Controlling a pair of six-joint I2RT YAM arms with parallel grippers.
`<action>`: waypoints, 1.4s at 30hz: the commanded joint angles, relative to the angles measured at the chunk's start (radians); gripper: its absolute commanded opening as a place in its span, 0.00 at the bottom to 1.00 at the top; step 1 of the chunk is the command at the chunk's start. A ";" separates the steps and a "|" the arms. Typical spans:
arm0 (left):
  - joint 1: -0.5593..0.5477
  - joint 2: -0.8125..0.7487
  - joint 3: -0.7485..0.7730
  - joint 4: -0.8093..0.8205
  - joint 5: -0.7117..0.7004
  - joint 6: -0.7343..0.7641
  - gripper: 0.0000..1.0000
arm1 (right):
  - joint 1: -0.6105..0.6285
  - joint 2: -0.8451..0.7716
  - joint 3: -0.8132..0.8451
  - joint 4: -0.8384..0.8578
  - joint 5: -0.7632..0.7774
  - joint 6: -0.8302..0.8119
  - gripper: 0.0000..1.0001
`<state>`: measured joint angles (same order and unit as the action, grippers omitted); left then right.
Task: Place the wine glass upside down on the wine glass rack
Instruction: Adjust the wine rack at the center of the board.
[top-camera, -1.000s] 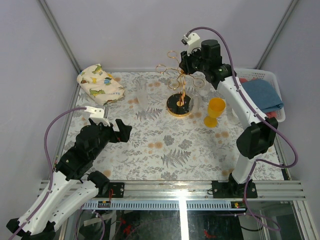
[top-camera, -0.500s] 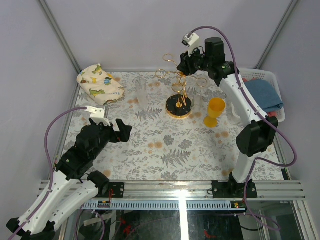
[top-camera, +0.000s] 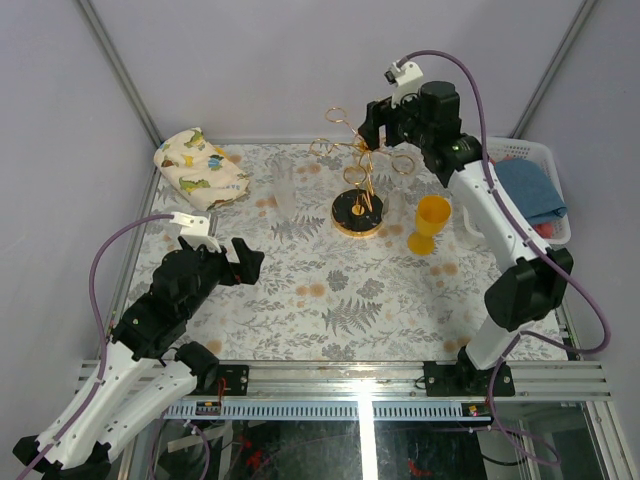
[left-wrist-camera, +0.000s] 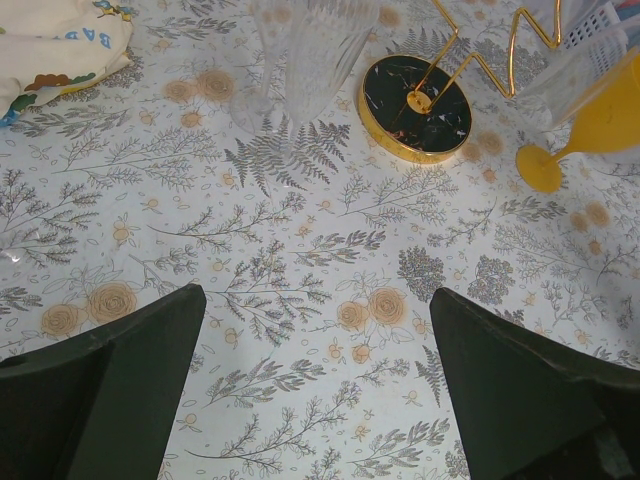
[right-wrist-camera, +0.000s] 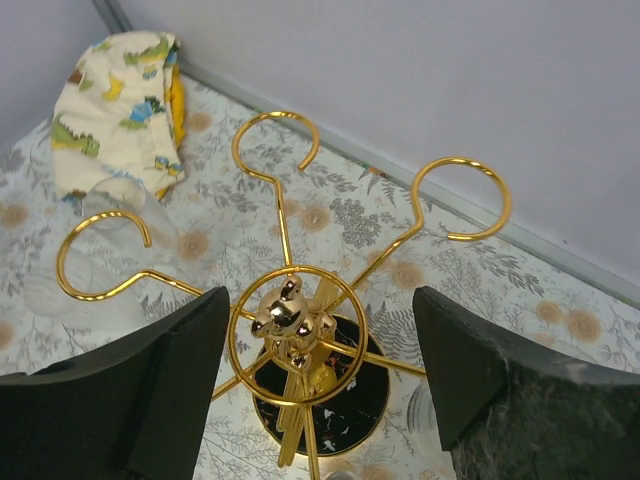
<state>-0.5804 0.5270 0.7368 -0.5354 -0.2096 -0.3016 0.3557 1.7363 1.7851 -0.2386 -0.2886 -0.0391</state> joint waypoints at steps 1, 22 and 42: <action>0.003 -0.008 -0.011 0.015 -0.016 -0.001 0.95 | 0.037 -0.131 -0.050 0.181 0.184 0.141 0.82; 0.003 0.011 -0.009 0.017 -0.009 -0.001 0.95 | 0.236 -0.016 0.049 0.048 0.741 0.267 0.78; 0.003 0.010 -0.009 0.016 -0.008 0.001 0.95 | 0.235 0.052 0.065 0.034 0.726 0.237 0.37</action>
<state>-0.5804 0.5423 0.7357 -0.5354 -0.2100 -0.3012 0.5827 1.7840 1.8034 -0.2348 0.4263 0.2092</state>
